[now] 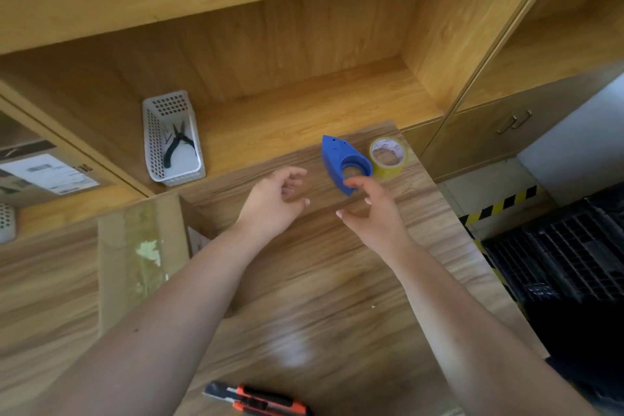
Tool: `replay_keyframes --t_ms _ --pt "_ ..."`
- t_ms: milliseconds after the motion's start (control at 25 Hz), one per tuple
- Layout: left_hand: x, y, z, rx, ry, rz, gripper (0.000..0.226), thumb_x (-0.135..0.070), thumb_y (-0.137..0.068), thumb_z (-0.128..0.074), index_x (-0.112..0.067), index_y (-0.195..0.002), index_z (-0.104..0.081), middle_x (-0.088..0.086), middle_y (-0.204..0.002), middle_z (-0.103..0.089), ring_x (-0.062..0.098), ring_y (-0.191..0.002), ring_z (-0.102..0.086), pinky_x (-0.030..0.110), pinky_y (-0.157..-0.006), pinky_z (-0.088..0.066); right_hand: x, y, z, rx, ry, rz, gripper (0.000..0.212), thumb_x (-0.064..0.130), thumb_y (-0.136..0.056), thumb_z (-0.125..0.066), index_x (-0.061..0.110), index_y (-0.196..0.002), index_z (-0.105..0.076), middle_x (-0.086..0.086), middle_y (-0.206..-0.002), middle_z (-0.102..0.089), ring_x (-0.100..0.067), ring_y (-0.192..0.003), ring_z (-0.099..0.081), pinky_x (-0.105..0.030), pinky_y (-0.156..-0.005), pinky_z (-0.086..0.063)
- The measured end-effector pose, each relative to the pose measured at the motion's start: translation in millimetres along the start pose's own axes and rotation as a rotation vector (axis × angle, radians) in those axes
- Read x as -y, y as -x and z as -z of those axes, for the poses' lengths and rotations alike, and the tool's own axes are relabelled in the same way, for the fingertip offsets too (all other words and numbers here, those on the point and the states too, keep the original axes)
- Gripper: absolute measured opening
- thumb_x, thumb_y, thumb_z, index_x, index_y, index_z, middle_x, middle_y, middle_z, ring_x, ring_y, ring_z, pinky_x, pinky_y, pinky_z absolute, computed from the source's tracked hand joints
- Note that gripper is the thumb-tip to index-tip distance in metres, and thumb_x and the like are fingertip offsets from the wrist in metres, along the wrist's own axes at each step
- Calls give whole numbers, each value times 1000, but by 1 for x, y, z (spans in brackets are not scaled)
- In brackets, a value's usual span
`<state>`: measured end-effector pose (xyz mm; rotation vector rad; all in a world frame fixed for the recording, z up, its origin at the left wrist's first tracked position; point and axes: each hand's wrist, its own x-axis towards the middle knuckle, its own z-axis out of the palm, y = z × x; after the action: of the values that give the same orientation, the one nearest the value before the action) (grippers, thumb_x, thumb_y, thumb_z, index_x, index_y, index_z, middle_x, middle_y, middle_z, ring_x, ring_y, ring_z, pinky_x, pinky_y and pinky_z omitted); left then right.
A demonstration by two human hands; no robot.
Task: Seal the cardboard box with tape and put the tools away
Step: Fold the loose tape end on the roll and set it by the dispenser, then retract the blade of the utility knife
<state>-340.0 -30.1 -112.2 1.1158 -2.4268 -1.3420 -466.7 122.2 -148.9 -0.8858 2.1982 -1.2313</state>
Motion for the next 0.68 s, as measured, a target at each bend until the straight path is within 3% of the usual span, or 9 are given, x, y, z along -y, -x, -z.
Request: replay_keyframes --t_ms 80,280,520,680 --pt "3 14 5 -18 27 4 46 -14 -79 -75 -28 -120 -62 -6 -108 -67 12 -96 -63 24 -88 -50 4 10 -6 -15 -16 8 49 20 -76 -78 36 -116 -55 11 -123 -59 -11 -123 -49 -33 -104 -41" --pt "12 42 18 -61 54 22 45 -16 -80 -74 -29 -121 -60 -8 -107 -66 7 -94 -63 8 -75 -42 14 31 -22 -25 -22 20 49 20 -76 -78 40 -113 -53 15 -119 -60 -13 -121 -50 -34 -103 -41" --pt "33 86 33 -44 73 20 46 -16 -81 -73 -31 -122 -58 -9 -109 -66 3 -94 -62 23 -89 -51 24 64 -52 22 -3 22 47 20 -77 -77 33 -117 -57 13 -121 -60 -11 -122 -49 -30 -102 -41" --pt "52 119 39 -47 87 14 46 -12 -82 -71 -33 -121 -58 -10 -106 -65 2 -91 -62 25 -91 -51 29 90 -70 40 -7 54 48 16 -75 -78 38 -111 -55 14 -117 -62 -13 -118 -53 -31 -100 -42"
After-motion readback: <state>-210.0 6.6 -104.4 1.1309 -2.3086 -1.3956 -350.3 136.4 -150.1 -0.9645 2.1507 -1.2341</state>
